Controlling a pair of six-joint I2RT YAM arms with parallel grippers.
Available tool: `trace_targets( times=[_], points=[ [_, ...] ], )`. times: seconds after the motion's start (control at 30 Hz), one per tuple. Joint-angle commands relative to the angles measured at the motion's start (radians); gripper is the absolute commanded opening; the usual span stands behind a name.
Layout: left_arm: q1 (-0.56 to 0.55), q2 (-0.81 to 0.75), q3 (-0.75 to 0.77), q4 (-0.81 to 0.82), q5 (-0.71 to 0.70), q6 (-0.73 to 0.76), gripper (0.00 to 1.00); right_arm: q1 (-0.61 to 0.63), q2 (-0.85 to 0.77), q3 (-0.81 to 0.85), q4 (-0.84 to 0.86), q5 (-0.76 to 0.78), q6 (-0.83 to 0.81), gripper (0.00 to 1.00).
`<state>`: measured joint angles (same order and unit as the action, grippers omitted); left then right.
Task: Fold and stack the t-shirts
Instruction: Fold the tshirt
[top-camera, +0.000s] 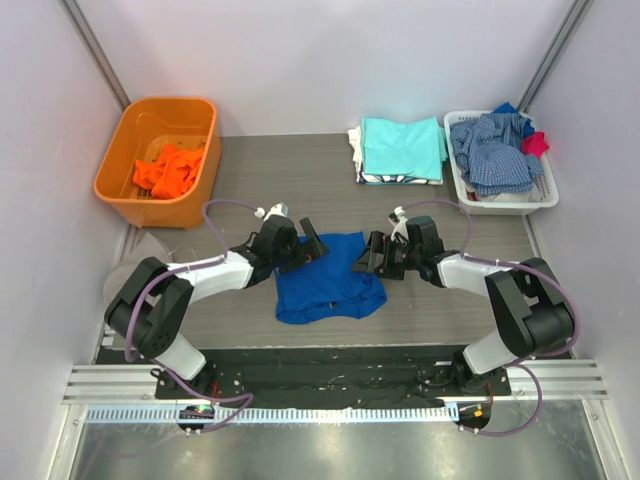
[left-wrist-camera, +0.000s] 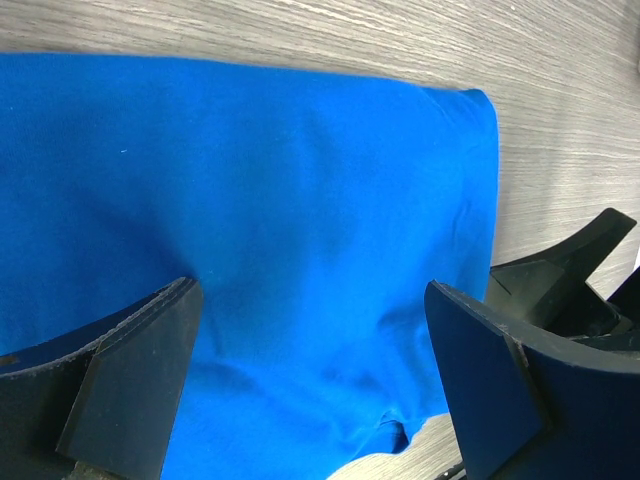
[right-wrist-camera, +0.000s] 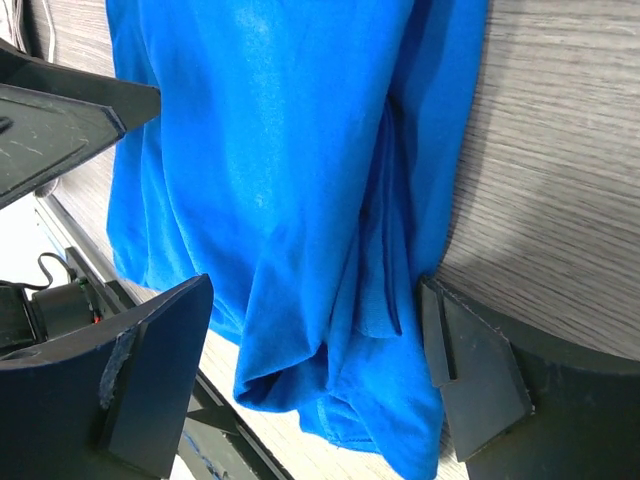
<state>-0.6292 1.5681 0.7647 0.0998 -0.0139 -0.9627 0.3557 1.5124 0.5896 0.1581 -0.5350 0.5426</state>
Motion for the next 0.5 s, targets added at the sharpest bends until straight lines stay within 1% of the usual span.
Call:
trace_targets(
  times=[0.0, 0.27, 0.47],
  points=[
    [-0.003, -0.031, -0.015, 0.034, -0.004, -0.008, 1.00, 0.000, 0.046, -0.048, -0.058, 0.018, 0.008, 0.91],
    [-0.001, -0.034, -0.028, 0.040, -0.006, -0.013, 1.00, 0.000, 0.081, -0.034, -0.087, -0.006, -0.006, 0.84],
    [-0.001, -0.028, -0.038, 0.054, -0.003, -0.025, 1.00, 0.000, 0.092, -0.010, -0.149, -0.010, -0.043, 0.82]
  ],
)
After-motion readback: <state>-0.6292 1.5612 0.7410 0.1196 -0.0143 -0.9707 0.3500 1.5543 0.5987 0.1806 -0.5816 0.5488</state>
